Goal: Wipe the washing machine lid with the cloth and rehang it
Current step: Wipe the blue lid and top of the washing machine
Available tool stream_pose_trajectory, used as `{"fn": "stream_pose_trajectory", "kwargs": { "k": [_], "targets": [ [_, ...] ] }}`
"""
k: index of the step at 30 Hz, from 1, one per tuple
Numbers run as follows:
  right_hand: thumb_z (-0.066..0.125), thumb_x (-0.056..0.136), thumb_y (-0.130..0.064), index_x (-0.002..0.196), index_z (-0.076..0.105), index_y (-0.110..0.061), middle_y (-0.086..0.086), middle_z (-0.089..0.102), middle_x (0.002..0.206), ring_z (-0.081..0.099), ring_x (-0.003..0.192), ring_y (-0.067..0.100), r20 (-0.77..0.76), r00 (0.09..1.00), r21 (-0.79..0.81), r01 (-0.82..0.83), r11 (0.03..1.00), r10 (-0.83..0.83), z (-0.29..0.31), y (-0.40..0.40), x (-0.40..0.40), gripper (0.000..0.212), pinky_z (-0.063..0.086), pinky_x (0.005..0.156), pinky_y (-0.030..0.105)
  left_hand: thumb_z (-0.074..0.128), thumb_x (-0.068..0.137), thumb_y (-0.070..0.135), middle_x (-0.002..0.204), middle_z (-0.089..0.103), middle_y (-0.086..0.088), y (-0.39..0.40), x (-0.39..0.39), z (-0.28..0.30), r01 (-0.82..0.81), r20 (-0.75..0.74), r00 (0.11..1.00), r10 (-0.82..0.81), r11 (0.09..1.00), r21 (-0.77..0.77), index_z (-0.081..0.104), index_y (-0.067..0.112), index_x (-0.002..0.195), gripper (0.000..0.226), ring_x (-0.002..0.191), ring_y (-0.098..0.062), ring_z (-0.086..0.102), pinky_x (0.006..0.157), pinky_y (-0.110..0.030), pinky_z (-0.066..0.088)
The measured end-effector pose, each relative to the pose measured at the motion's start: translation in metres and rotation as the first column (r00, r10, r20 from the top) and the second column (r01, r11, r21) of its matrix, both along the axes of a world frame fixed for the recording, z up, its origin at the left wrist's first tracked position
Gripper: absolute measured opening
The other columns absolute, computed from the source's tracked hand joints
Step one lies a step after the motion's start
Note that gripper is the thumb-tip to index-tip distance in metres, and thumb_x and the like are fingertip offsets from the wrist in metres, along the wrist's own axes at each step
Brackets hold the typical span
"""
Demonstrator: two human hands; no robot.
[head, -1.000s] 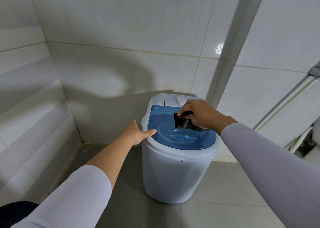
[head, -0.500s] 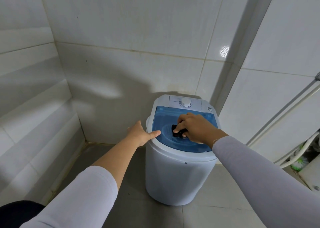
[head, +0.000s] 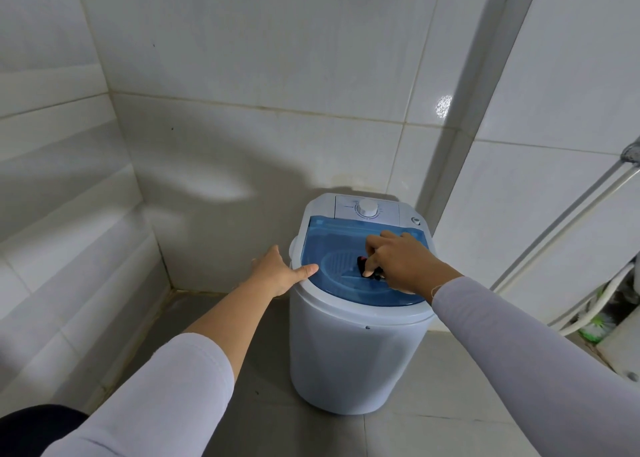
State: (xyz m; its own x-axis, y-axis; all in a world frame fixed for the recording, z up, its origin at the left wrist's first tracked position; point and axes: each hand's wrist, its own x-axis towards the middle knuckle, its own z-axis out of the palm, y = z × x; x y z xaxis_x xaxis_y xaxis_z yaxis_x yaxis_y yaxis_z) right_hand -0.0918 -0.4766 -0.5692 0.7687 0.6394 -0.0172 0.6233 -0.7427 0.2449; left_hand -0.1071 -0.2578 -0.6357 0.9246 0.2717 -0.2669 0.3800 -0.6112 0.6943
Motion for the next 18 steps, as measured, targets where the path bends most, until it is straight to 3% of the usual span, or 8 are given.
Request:
{"fn": "stream_pose_trajectory", "kwargs": {
  "k": [8,13,18],
  "targets": [
    [0.06,0.087,-0.015,0.121,0.061,-0.027,0.001,0.051,0.117,0.046,0.108,0.022,-0.047,0.997,0.02,0.067,0.998,-0.066,0.003,-0.007,-0.004,0.036,0.04,0.089,0.035,0.064,0.072,0.066,0.159,0.021,-0.008,-0.001,-0.002,0.001,-0.003,-0.009,1.0,0.004,0.999,0.041,0.012,0.017,0.152,0.108,0.145,-0.033,0.022,0.115,-0.053,0.027],
    [0.058,0.088,-0.014,0.117,0.063,-0.027,0.003,0.052,0.114,0.047,0.104,0.024,-0.097,0.986,0.122,0.145,0.982,-0.134,0.0,-0.015,-0.005,0.032,0.046,0.09,0.038,0.063,0.067,0.072,0.159,0.02,-0.007,0.001,-0.001,-0.001,-0.011,-0.03,0.999,0.013,0.998,0.058,0.011,0.02,0.152,0.113,0.146,-0.033,0.021,0.114,-0.058,0.025],
    [0.058,0.088,-0.011,0.116,0.065,-0.023,0.004,0.052,0.112,0.053,0.103,0.025,-0.181,0.958,0.276,0.265,0.924,-0.221,-0.001,-0.024,-0.008,0.031,0.042,0.088,0.025,0.064,0.071,0.067,0.159,0.02,-0.008,-0.001,-0.001,0.0,-0.007,-0.013,1.0,0.008,0.999,0.053,0.011,0.016,0.152,0.11,0.145,-0.033,0.021,0.115,-0.054,0.026]
  ]
}}
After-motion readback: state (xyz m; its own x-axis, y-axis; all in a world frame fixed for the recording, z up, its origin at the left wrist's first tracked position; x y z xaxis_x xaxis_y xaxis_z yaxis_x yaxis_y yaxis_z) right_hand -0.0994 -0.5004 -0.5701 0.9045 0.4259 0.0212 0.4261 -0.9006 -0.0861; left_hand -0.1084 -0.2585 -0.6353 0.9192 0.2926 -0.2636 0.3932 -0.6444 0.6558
